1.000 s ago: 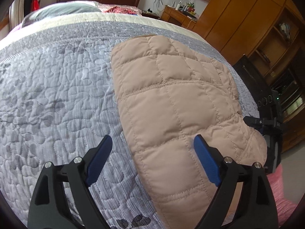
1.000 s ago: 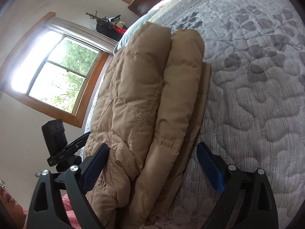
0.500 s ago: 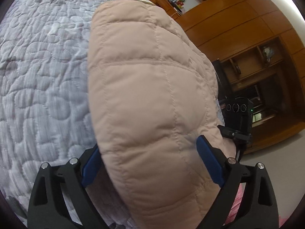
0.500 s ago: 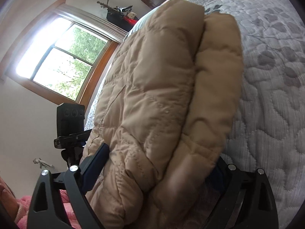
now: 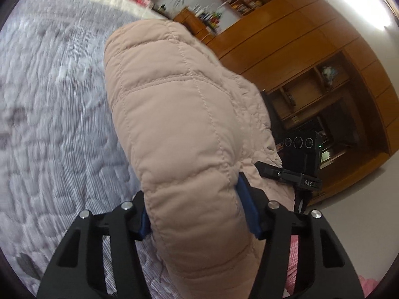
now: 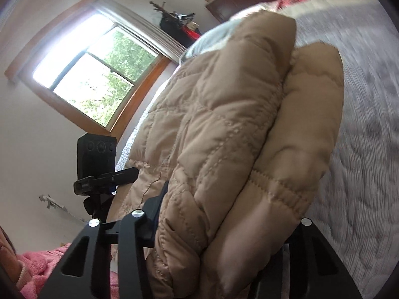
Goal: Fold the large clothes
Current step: 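Lift the coat end with both grippers and fold it over the bundle, then lower the folded coat onto the bed and open both grippers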
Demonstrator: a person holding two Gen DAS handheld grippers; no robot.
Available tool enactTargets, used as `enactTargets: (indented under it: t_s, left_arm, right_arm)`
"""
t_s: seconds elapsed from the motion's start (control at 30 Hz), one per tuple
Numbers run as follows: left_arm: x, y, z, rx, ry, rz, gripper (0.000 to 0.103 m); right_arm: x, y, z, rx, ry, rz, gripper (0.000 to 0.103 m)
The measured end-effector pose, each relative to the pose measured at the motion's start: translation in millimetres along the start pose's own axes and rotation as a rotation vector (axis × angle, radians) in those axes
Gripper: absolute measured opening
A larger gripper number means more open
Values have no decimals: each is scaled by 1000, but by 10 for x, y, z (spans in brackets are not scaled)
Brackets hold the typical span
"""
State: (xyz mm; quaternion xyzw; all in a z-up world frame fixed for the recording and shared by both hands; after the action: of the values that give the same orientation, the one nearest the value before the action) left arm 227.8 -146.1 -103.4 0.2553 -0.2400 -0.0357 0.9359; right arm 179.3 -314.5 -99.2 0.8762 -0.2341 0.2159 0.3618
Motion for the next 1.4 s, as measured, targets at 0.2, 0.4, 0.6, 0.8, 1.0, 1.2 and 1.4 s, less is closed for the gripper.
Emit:
enactTargets:
  t_s: [0.2,0.4,0.6,0.8,1.0,1.2,1.4]
  left_arm:
    - [350,403,73,39,-57,128,58]
    - [838,691,-184,126,-71,234,58]
    - [1165,840,-782,180,-6,257,58]
    - [1314,711,-1226,199,60,235,59]
    - [1256,618,-1541,201,102,208,68]
    - [1196,727,-1466,250,128,204,72]
    - [906,1064,-1202,368,94,268,73]
  right_arm:
    - [599,-219,-480,-21,132,29,46]
    - [1234,-815,-716,-24,206,16,46]
    - [1637,-1525,-587,-27,189,-31,46]
    - [1758,-1945,-245,-25,138,-82,46]
    - [1713,-2063,68,20,44,-95,60]
    - [1599,-1851,57,-37,64,-98,78]
    - [1255,-1367,114,-91,57,-76,80]
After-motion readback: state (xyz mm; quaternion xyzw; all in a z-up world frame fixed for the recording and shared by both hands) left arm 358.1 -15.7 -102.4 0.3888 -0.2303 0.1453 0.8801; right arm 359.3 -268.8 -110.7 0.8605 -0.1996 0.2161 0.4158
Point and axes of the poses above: each gripper's, at about its wrist camera, not at the fingertips, and y roughly against the way its jaws point, z to its right, x to its top, the point moved 3 cm from there along -y, roughly the way its jaws point, and after that the axes turned 3 degrees about y, right-handed, at the moved point
